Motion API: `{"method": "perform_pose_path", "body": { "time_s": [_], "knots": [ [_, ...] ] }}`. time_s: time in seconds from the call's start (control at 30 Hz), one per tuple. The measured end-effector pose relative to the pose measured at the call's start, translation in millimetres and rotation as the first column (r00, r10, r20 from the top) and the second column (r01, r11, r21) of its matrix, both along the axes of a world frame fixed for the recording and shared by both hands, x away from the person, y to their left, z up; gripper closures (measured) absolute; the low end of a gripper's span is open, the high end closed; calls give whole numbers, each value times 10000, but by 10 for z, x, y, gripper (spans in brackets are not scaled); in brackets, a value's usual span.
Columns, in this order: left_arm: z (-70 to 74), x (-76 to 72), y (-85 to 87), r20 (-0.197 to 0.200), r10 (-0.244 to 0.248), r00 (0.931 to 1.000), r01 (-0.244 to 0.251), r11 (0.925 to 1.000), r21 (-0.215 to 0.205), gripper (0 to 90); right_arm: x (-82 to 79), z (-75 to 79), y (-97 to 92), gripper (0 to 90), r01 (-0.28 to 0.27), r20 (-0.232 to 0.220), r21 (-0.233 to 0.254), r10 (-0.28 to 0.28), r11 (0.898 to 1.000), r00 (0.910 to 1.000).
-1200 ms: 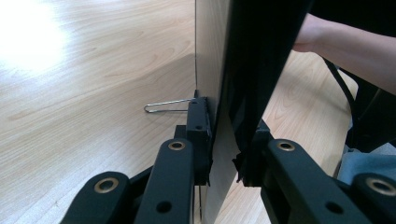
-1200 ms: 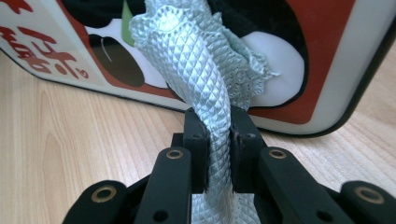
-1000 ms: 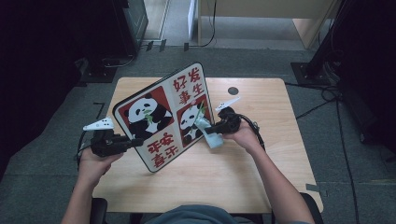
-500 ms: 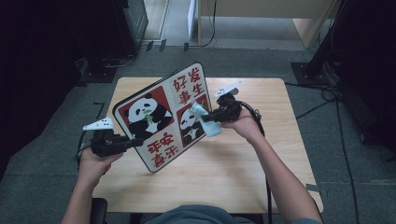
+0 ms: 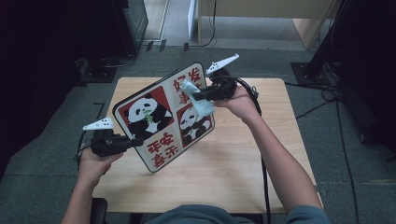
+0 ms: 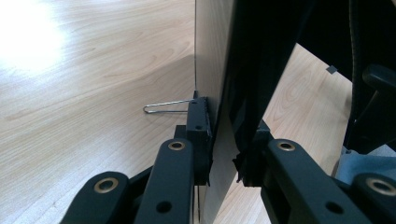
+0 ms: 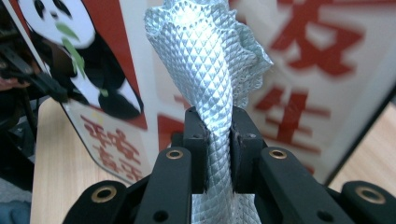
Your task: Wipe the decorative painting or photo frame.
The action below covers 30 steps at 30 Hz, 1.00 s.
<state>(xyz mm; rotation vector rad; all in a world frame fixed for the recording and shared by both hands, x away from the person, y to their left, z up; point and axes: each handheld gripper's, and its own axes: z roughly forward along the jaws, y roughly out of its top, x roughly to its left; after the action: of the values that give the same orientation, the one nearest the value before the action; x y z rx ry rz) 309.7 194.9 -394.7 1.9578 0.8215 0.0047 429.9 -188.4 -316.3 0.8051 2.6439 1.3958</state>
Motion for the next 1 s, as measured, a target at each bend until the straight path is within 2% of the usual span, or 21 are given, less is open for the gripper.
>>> {"method": "perform_pose_path", "body": {
  "time_s": [0.13,0.17,0.2,0.23,0.4,0.5,0.53,0.67,1.0],
  "knots": [
    [-1,0,1,6,-5,10000,5,10000,-5,787,43,183,89,801,-99,335,-87,102,9999,9994],
    [-1,0,1,6,-5,10000,5,10000,-5,787,43,183,89,801,-99,335,-87,102,9999,9994],
    [-1,1,1,4,-6,10000,6,10000,-7,787,55,234,106,801,-82,446,-93,86,9999,9990],
    [-2,3,3,0,-12,10000,12,10000,-16,788,76,351,140,801,-44,636,-33,46,10000,9980],
    [-3,5,8,-2,-68,10000,68,10000,-20,788,113,492,210,801,-7,1098,40,2,10000,9939],
    [-4,4,12,-1,-79,10000,79,10000,-6,789,119,476,237,801,-8,1124,5,8,10000,9937],
    [-5,5,13,-3,-83,10000,83,10000,-8,789,115,407,260,801,-84,1151,-53,90,10000,9933],
    [-4,7,13,-4,-74,10000,74,10000,-20,789,116,304,266,801,-127,1015,21,124,9999,9948],
    [-4,10,15,-29,-94,10000,94,9999,-42,789,94,180,246,800,-214,829,-213,231,9995,9963]
  ]
}}
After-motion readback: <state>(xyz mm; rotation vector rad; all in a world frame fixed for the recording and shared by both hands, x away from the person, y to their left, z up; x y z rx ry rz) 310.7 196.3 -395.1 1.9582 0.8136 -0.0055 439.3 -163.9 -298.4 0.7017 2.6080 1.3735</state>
